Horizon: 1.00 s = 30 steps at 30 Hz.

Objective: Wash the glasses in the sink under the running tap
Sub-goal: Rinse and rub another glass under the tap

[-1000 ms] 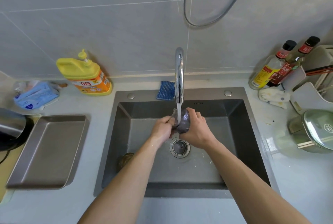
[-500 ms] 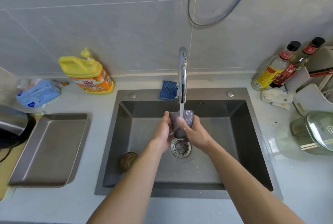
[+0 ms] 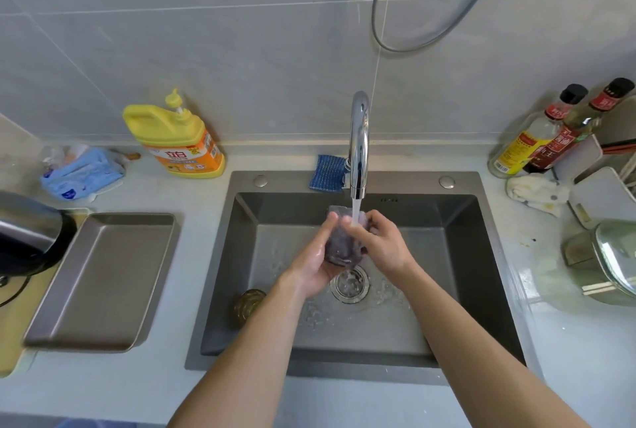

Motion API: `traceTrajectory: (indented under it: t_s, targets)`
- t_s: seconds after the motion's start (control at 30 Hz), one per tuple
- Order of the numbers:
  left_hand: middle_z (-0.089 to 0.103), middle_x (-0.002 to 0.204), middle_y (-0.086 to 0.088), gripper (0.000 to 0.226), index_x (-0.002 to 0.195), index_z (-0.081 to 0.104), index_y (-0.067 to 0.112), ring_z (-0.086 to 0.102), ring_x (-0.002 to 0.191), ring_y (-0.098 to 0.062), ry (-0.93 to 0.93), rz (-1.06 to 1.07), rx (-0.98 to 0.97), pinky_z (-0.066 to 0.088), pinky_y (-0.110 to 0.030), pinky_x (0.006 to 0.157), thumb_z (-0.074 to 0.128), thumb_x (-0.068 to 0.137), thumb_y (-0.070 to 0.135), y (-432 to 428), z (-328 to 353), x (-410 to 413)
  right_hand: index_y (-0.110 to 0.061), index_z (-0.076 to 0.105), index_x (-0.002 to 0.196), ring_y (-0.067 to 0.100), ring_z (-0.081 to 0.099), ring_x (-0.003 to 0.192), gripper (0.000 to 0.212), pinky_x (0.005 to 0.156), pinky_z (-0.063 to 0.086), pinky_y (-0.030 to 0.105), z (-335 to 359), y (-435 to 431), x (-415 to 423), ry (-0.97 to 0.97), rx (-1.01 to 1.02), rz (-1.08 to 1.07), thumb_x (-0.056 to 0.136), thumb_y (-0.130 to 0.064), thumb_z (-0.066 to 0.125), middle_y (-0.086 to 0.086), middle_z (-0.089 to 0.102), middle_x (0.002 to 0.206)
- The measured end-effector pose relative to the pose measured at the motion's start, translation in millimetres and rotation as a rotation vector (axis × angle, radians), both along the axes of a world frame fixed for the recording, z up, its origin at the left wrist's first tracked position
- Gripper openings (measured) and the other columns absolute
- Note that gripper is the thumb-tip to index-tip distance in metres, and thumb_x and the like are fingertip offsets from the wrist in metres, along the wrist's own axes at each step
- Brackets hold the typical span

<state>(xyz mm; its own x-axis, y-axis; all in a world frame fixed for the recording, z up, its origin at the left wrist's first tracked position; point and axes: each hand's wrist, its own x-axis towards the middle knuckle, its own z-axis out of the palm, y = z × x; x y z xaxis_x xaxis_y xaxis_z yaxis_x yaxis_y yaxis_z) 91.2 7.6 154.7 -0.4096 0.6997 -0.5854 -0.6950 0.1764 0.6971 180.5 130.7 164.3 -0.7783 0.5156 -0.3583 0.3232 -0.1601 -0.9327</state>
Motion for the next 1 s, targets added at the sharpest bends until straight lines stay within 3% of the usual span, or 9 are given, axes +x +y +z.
traceTrajectory:
  t_s: [0.07,0.17,0.27,0.4,0.5,0.63,0.77,0.87,1.0]
  targets:
    - [0.071,0.132,-0.013,0.089,0.141,0.062,0.014,0.071,0.116,-0.025,0.135,-0.049,0.003,0.057,-0.037,0.094,0.067,0.076,0.075,-2,-4,-2,-0.006,0.054,0.077,0.02,0.062,0.072,0.057,0.068,0.051,0.039,0,-1,1,0.049,0.006,-0.025,0.079,-0.056,0.083,0.006,0.062,0.074]
    - [0.072,0.132,-0.008,0.109,0.139,0.061,0.017,0.068,0.125,-0.025,0.283,-0.122,-0.001,0.051,-0.04,0.108,0.076,0.055,0.084,-2,-7,-7,-0.009,0.056,0.073,0.019,0.061,0.069,0.043,0.064,0.051,0.031,5,-1,5,0.089,-0.018,-0.036,0.083,-0.042,0.081,0.005,0.06,0.069]
    - [0.076,0.121,-0.009,0.094,0.122,0.07,0.021,0.071,0.117,-0.028,0.355,-0.15,0.009,0.055,-0.041,0.104,0.09,0.047,0.074,3,-4,-11,-0.001,0.064,0.092,0.024,0.07,0.069,0.041,0.062,0.058,0.035,4,-3,7,0.124,-0.083,-0.079,0.082,-0.037,0.081,0.012,0.07,0.08]
    - [0.07,0.122,-0.027,0.062,0.127,0.069,0.006,0.07,0.111,-0.041,0.241,-0.14,0.118,0.06,-0.046,0.089,0.083,0.079,0.043,13,7,-1,-0.027,0.046,0.143,0.021,0.072,0.107,0.074,0.085,0.063,0.038,4,-11,3,0.104,-0.259,-0.206,0.081,-0.056,0.074,0.003,0.065,0.125]
    - [0.064,0.134,-0.03,0.057,0.138,0.062,0.006,0.062,0.125,-0.048,0.223,-0.115,0.135,0.053,-0.056,0.103,0.062,0.097,0.045,20,1,9,-0.027,0.033,0.144,0.015,0.069,0.106,0.057,0.072,0.062,0.026,10,-8,4,0.037,-0.18,-0.213,0.099,-0.056,0.053,0.003,0.061,0.127]
    - [0.075,0.121,-0.018,0.085,0.13,0.067,0.01,0.072,0.114,-0.034,0.301,-0.076,0.048,0.056,-0.052,0.102,0.074,0.075,0.074,26,2,17,-0.03,0.033,0.147,0.022,0.059,0.127,0.048,0.104,0.055,0.043,7,-4,8,-0.021,-0.028,-0.065,0.106,-0.055,0.038,0.009,0.051,0.144]
    - [0.074,0.122,-0.019,0.048,0.124,0.073,0.014,0.07,0.118,-0.038,0.286,0.03,0.018,0.056,-0.053,0.103,0.065,0.096,0.052,24,0,11,-0.033,0.036,0.156,0.006,0.054,0.13,0.05,0.096,0.048,0.015,8,-6,7,0.037,-0.129,-0.097,0.108,-0.04,0.048,-0.009,0.049,0.15]
    - [0.074,0.126,-0.015,0.052,0.127,0.072,0.017,0.07,0.119,-0.032,0.09,0.065,-0.001,0.057,-0.048,0.099,0.042,0.105,0.053,19,4,11,-0.03,0.029,0.159,0.013,0.055,0.135,0.068,0.113,0.047,0.037,7,-11,3,0.021,-0.144,-0.046,0.101,-0.05,0.058,-0.005,0.048,0.153]
    - [0.074,0.125,-0.014,0.071,0.129,0.069,0.014,0.071,0.118,-0.026,-0.087,0.196,-0.08,0.057,-0.042,0.098,0.046,0.096,0.072,15,8,16,-0.023,0.044,0.145,0.017,0.071,0.11,0.087,0.099,0.059,0.047,7,-15,-14,-0.118,-0.045,-0.015,0.082,-0.08,0.062,0.003,0.066,0.126]
